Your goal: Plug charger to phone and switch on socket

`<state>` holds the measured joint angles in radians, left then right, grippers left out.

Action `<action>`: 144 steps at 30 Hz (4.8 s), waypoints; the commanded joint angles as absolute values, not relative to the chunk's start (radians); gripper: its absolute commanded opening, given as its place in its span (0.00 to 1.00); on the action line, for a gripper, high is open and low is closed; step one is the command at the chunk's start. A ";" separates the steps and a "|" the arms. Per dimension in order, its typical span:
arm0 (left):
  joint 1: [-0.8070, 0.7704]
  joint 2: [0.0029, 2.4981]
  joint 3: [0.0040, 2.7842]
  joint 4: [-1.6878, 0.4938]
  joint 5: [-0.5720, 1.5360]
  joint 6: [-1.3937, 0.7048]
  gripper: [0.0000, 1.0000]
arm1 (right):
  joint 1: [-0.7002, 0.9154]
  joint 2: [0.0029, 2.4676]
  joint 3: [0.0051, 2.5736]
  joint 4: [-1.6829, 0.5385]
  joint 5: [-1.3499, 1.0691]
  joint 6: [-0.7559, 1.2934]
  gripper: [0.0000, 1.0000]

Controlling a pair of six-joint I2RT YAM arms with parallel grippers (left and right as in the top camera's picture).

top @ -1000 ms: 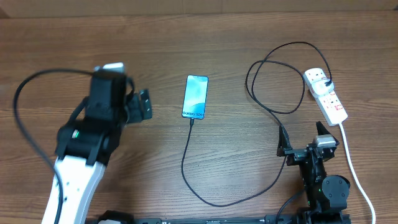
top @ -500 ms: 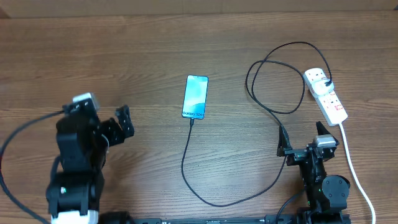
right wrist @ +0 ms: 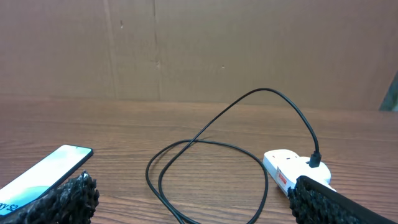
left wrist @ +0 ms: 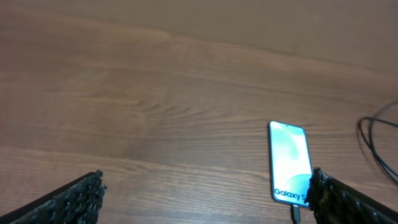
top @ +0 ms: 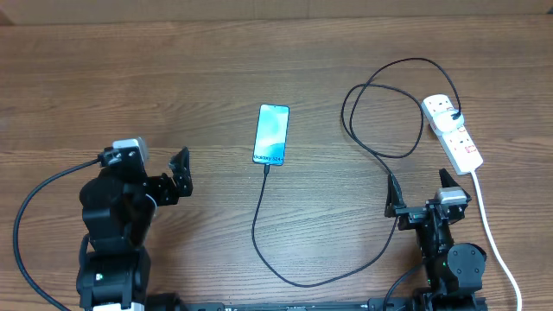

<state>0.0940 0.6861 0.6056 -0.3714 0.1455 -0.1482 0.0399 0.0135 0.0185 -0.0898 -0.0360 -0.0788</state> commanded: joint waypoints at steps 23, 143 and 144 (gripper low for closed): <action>0.098 0.246 0.120 0.179 0.266 -0.086 1.00 | 0.045 0.003 0.009 -0.084 -0.027 -0.083 1.00; 0.020 0.004 0.004 -0.075 -0.047 -0.014 1.00 | 0.044 0.003 0.009 -0.084 -0.027 -0.083 1.00; 0.020 0.004 0.004 -0.075 -0.047 -0.014 1.00 | 0.044 0.003 0.009 -0.084 -0.027 -0.083 1.00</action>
<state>0.0193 0.0151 0.0090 -0.0757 -0.0563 -0.0410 0.0399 0.0135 0.0185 -0.0895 -0.0364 -0.0788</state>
